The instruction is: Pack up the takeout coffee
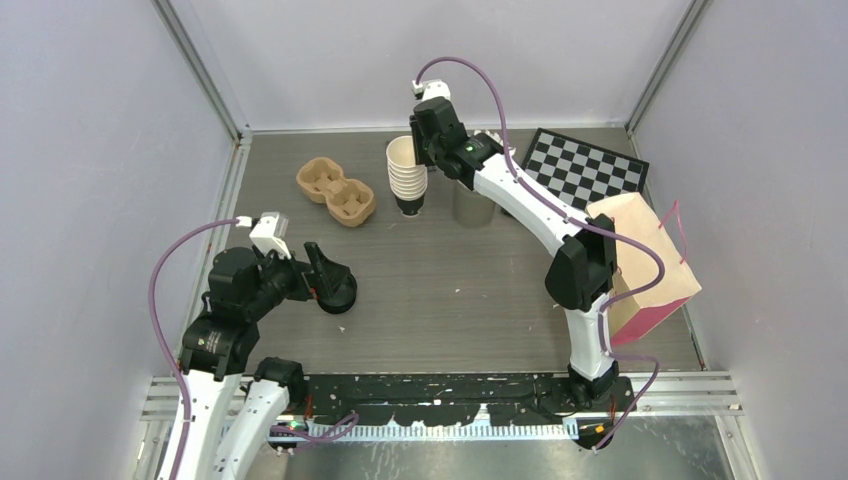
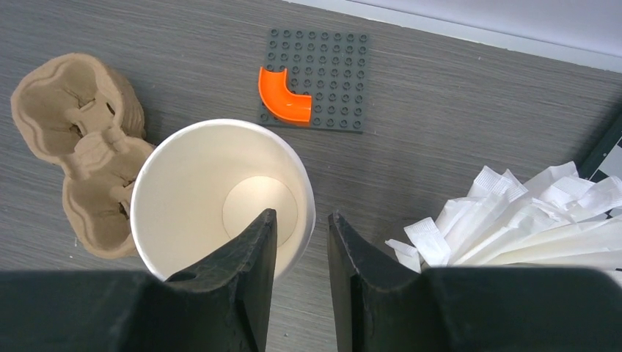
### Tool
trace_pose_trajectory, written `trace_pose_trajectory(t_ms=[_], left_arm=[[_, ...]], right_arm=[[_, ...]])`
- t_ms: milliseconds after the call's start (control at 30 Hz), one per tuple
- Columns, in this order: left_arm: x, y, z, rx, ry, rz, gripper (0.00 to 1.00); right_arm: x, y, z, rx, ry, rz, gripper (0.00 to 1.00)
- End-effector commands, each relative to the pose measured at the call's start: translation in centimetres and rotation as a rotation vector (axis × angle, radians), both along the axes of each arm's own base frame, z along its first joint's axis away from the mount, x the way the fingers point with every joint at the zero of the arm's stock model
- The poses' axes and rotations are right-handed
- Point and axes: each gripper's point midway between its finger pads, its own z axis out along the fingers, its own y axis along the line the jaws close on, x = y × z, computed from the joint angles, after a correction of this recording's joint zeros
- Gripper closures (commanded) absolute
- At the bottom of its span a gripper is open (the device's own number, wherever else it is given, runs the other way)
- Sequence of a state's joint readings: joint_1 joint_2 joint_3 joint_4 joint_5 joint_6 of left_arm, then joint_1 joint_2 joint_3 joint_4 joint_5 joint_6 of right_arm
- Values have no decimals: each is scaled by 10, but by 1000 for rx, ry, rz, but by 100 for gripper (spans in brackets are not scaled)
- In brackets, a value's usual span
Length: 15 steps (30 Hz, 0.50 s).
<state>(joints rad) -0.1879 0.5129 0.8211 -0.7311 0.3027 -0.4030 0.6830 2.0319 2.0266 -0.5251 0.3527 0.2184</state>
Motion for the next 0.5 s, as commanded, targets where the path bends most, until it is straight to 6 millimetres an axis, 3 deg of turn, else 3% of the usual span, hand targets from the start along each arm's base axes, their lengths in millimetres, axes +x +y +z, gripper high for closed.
trace_pose_trajectory(t_ms=[0, 467], left_arm=[[2, 1, 6, 7, -36, -3, 0], [3, 0, 6, 7, -34, -4, 0]], right_arm=[[7, 3, 25, 33, -57, -3, 64], [13, 1, 18, 7, -44, -29, 64]])
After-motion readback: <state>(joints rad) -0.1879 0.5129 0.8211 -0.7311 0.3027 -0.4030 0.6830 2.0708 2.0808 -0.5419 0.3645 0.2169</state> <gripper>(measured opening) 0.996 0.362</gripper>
